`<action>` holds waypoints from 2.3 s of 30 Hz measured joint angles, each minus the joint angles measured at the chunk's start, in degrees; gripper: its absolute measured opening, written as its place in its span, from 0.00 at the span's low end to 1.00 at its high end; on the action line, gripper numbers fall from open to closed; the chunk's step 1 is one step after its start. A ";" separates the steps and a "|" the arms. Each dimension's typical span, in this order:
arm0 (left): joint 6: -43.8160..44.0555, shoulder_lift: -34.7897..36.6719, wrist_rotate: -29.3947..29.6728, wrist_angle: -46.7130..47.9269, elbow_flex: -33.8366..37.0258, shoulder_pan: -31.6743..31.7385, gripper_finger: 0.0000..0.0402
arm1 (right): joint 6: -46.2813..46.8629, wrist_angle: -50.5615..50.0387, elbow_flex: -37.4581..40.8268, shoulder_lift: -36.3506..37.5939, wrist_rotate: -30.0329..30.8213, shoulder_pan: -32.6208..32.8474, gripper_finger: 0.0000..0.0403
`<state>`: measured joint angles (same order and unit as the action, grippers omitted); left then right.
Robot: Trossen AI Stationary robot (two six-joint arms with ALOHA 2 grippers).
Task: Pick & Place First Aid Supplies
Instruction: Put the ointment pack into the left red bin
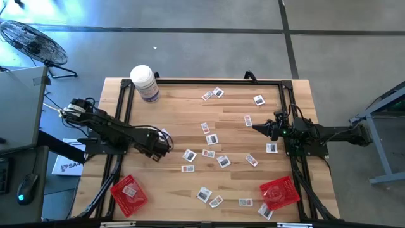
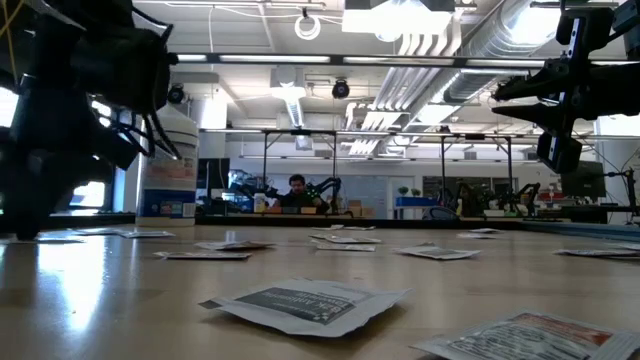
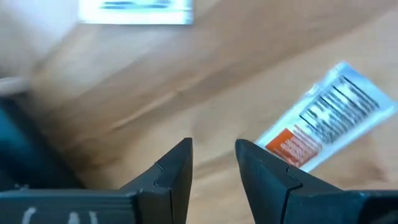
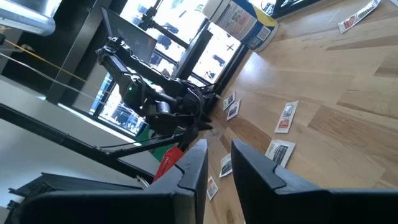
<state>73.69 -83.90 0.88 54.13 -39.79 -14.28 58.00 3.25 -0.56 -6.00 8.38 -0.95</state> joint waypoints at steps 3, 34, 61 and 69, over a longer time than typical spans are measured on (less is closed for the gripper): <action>-2.11 0.01 -1.21 -3.33 -0.04 -0.03 0.32 | 0.00 0.00 0.00 0.00 0.00 0.02 0.16; -11.09 0.37 8.80 -17.28 -9.08 -10.28 0.32 | 0.00 -0.02 0.00 0.00 0.00 0.00 0.16; -50.51 -0.37 1.48 -27.57 -0.62 -0.78 0.32 | 0.00 -0.02 0.00 0.02 0.00 0.02 0.16; -51.39 -0.42 -0.17 -30.60 1.51 -0.72 0.32 | 0.00 -0.02 0.00 0.00 -0.01 0.02 0.16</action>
<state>22.30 -84.31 0.71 23.53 -38.28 -15.00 58.00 3.22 -0.56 -6.00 8.38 -0.93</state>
